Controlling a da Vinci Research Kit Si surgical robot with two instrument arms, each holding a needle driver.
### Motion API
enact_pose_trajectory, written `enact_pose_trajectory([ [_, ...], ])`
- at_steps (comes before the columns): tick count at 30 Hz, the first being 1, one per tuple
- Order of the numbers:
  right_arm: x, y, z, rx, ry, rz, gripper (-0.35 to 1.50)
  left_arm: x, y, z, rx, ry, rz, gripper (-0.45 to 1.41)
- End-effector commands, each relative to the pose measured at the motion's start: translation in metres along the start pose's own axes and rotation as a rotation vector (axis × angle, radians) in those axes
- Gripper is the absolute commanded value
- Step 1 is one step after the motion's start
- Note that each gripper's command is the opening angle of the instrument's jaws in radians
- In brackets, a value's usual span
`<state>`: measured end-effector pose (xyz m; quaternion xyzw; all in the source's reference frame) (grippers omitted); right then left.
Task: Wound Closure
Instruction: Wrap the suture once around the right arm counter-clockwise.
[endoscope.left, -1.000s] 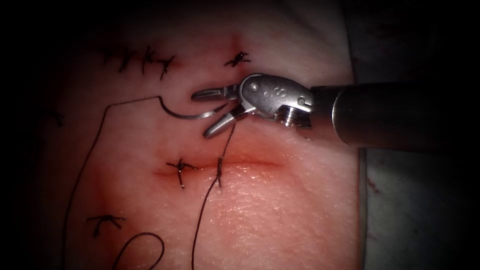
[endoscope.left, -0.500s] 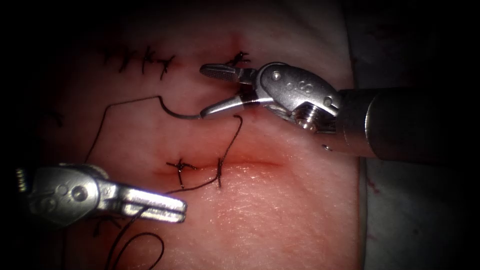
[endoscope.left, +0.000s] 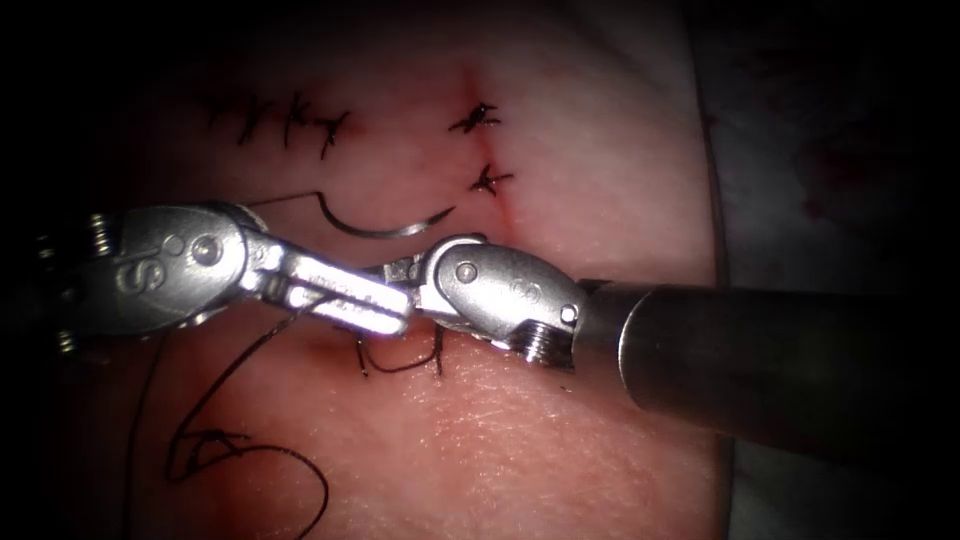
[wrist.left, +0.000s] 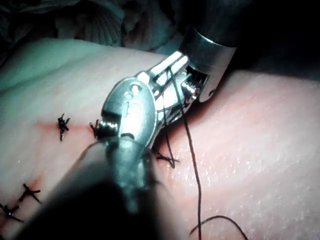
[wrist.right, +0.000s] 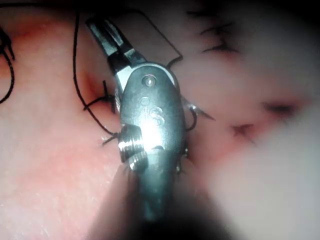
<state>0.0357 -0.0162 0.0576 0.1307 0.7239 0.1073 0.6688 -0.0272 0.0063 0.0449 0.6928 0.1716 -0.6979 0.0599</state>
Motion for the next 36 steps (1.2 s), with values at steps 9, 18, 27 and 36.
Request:
enact_pose_trajectory([
  [9,-0.0024,-0.0013,0.0015,0.094,0.144,0.0,-0.35,-0.0039,-0.0039,0.0008,-0.064,0.069,-0.017,-0.45],
  [18,-0.0018,-0.0037,0.0008,0.076,0.314,0.094,-0.35,-0.0083,-0.0055,-0.0007,-0.074,0.075,-0.042,-0.45],
  [27,-0.0003,-0.0052,-0.0011,-0.342,0.453,0.199,-0.35,-0.0133,-0.0062,-0.0024,0.01,0.063,-0.031,-0.45],
  [36,0.0025,-0.0049,-0.0022,-0.512,0.516,0.269,-0.35,-0.0173,-0.0055,-0.0025,0.071,0.023,0.0,-0.45],
])
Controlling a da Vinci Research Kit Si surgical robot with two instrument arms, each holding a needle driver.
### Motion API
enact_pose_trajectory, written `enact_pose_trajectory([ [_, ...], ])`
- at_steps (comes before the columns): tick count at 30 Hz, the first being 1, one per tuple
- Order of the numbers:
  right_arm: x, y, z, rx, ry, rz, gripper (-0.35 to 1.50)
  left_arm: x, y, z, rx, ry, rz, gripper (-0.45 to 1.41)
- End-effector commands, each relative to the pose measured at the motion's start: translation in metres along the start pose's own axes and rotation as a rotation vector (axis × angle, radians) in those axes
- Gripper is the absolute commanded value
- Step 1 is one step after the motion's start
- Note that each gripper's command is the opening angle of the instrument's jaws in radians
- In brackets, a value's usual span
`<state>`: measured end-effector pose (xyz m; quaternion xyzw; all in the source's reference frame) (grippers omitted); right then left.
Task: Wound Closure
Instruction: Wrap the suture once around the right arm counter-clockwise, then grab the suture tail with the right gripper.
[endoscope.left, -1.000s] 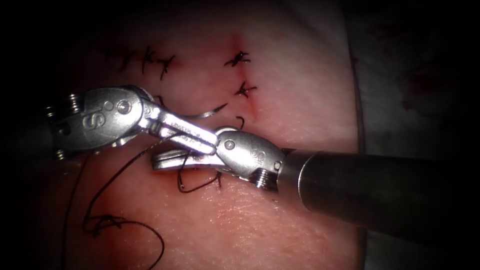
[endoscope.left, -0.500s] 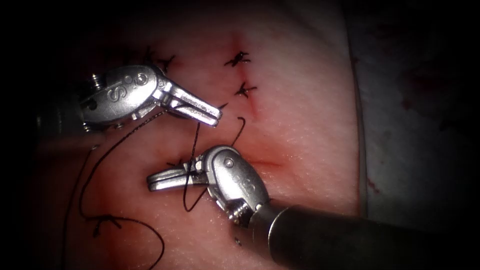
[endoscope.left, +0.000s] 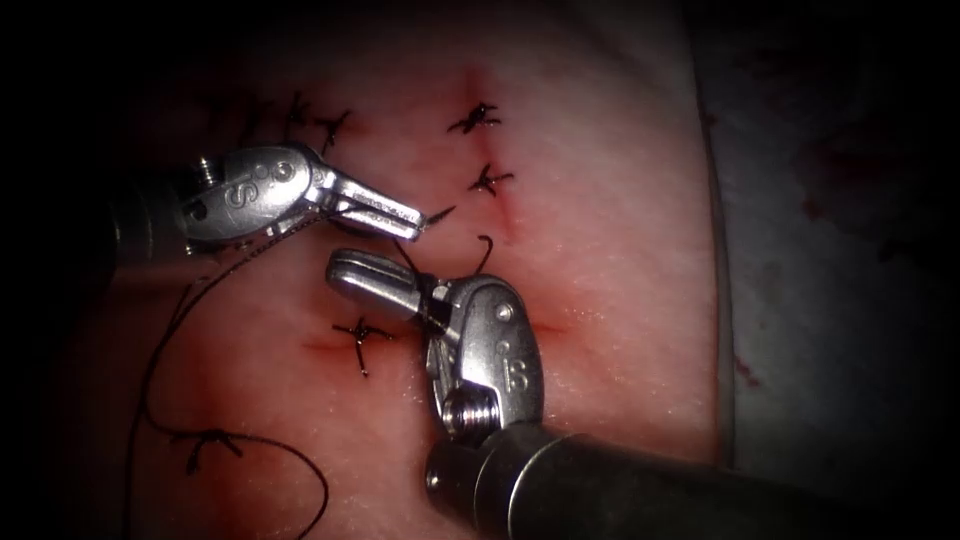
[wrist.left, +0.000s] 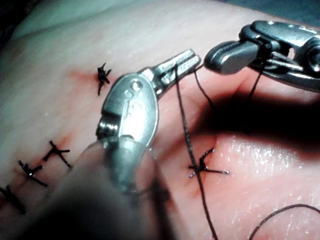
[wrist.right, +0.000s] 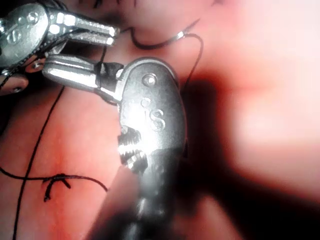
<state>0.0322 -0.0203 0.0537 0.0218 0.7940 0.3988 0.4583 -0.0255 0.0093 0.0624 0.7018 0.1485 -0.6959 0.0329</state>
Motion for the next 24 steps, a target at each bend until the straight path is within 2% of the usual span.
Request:
enact_pose_trajectory([
  [1,-0.0006,0.0,0.0009,-0.002,0.005,0.004,-0.35,-0.0005,-0.0006,0.0004,0.001,0.002,0.003,-0.45],
  [6,-0.0001,0.0003,0.0007,-0.05,0.02,0.043,-0.35,-0.0027,0.0003,0.0005,0.029,-0.004,0.012,-0.45],
  [8,0.0,0.0006,0.0004,0.002,-0.016,0.092,-0.35,-0.0035,0.0009,0.0007,0.044,-0.002,0.011,-0.45],
  [10,0.0002,0.0011,0.0,0.013,-0.028,0.112,-0.35,-0.004,0.0014,0.0008,0.074,-0.004,0.008,-0.45],
  [13,0.0008,0.0019,-0.0012,-0.101,-0.051,0.097,-0.35,-0.0046,0.0022,0.0008,0.12,-0.006,0.014,-0.45],
  [16,0.0015,0.0025,-0.0025,-0.226,-0.019,0.141,-0.35,-0.005,0.0029,0.0009,0.199,-0.042,0.009,-0.45],
  [21,0.0014,0.0022,-0.0035,-0.355,0.004,0.195,-0.35,-0.0055,0.0041,0.0025,0.327,-0.111,0.023,-0.45],
  [24,0.0012,0.002,-0.0037,-0.394,0.009,0.207,-0.35,-0.0059,0.0047,0.0036,0.355,-0.146,0.052,-0.45],
])
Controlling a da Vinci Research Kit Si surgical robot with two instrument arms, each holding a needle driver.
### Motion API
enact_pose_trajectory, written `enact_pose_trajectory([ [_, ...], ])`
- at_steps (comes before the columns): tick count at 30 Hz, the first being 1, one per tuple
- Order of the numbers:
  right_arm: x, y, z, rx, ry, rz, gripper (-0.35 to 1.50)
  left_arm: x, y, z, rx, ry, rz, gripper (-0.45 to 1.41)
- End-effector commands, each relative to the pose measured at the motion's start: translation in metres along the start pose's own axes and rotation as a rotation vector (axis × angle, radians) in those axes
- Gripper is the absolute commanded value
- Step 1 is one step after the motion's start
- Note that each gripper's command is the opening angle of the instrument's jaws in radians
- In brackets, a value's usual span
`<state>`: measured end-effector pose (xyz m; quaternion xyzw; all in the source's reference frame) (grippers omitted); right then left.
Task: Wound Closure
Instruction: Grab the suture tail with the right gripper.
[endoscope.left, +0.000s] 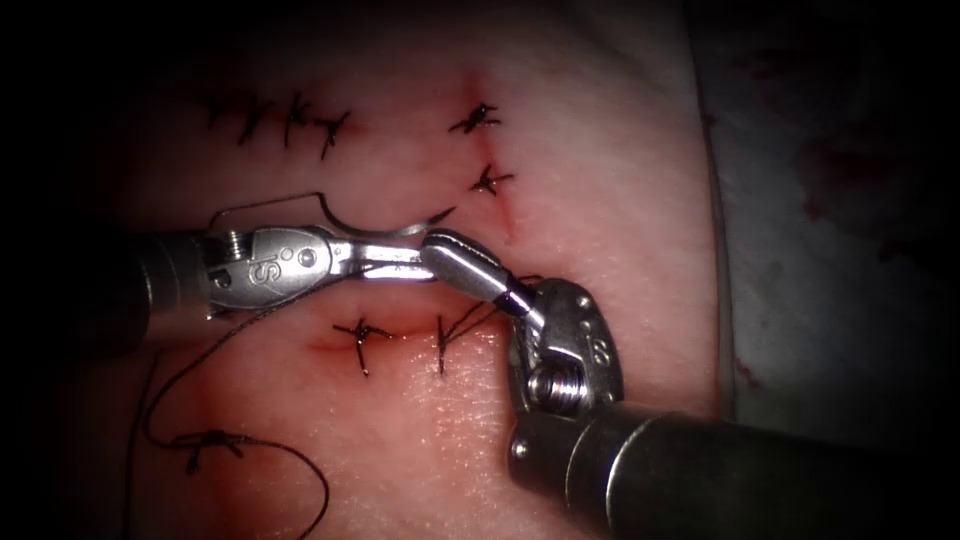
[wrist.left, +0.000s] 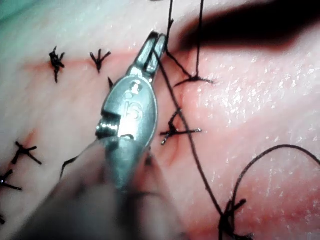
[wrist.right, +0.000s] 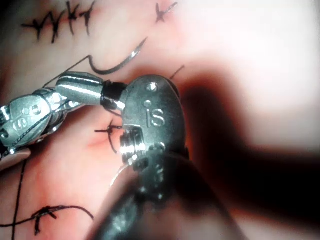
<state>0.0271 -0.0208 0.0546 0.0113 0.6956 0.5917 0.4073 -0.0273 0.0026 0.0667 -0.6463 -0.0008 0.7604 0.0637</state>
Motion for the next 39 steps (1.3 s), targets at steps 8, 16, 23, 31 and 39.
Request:
enact_pose_trajectory([
  [8,-0.0014,0.0004,-0.0004,-0.182,-0.029,0.082,-0.21,-0.0006,0.0017,0.0016,0.039,-0.064,0.116,-0.45],
  [16,-0.0033,0.002,-0.0021,-0.294,-0.071,0.164,0.51,0.0015,0.004,0.0021,0.047,-0.167,0.242,-0.45],
  [23,-0.0044,0.0032,-0.0037,-0.347,-0.073,0.181,0.59,0.0033,0.0053,0.0033,0.037,-0.212,0.278,-0.45],
  [31,-0.0043,0.0041,-0.006,-0.397,-0.023,0.209,0.49,0.0037,0.0045,0.0057,0.007,-0.223,0.295,-0.45],
  [39,-0.0052,0.0057,-0.0055,-0.419,0.001,0.235,0.84,0.0034,0.0041,0.0064,-0.01,-0.228,0.293,-0.45],
])
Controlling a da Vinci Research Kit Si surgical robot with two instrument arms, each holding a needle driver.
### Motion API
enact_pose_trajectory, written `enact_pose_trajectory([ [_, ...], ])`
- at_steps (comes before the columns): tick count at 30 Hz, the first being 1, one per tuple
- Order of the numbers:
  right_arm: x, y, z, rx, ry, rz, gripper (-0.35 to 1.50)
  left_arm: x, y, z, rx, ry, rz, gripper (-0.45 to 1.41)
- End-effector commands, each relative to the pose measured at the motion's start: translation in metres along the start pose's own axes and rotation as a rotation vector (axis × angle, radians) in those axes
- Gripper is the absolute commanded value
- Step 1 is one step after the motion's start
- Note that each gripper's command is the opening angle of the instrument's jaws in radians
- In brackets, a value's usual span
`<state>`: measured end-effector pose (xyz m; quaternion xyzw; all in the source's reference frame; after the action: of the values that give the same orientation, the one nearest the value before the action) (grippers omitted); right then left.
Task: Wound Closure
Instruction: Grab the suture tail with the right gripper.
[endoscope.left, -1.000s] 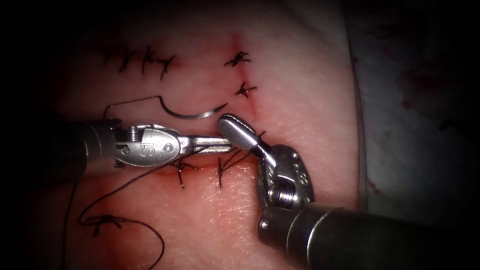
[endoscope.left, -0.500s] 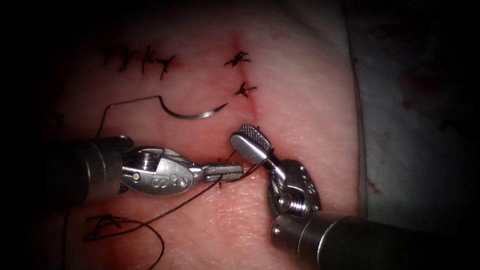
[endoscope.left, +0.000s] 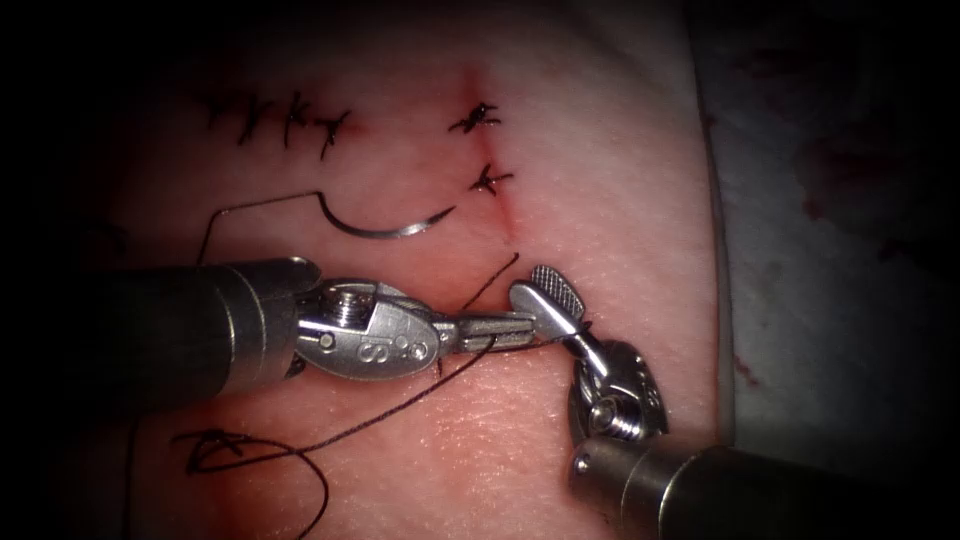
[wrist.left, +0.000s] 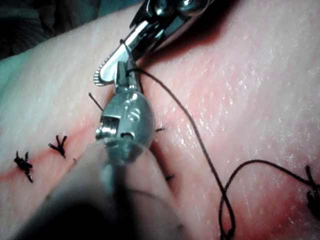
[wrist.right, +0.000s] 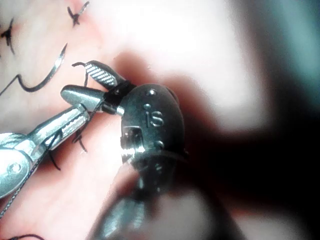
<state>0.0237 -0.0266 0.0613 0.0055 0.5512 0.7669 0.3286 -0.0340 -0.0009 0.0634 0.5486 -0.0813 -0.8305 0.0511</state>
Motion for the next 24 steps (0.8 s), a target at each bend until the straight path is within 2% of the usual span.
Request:
enact_pose_trajectory([
  [1,-0.001,0.0002,0.0011,0.002,-0.006,0.004,0.84,-0.0004,-0.0001,0.0007,0.002,0.002,0.002,-0.45],
  [4,-0.0018,0.0005,0.0019,-0.013,-0.038,-0.023,0.94,-0.0006,0.0,0.0008,-0.001,0.0,0.004,-0.45],
  [10,-0.0022,0.0008,0.003,-0.014,-0.03,-0.015,0.94,-0.0008,0.0,0.0008,-0.004,-0.001,0.005,-0.45],
  [20,-0.0018,0.0014,0.0046,-0.022,-0.02,-0.019,0.83,-0.0013,-0.0002,0.001,-0.008,-0.005,0.006,-0.45],
  [22,-0.0021,0.0012,0.0047,-0.017,-0.023,-0.02,0.64,-0.0014,0.0,0.001,-0.007,-0.006,0.008,-0.45],
  [23,-0.0022,0.0012,0.0047,-0.015,-0.023,-0.02,0.44,-0.0014,0.0,0.001,-0.007,-0.006,0.009,-0.45],
  [24,-0.0025,0.001,0.0046,-0.03,-0.047,-0.034,-0.35,-0.0014,0.0001,0.001,-0.008,-0.006,0.01,-0.45],
])
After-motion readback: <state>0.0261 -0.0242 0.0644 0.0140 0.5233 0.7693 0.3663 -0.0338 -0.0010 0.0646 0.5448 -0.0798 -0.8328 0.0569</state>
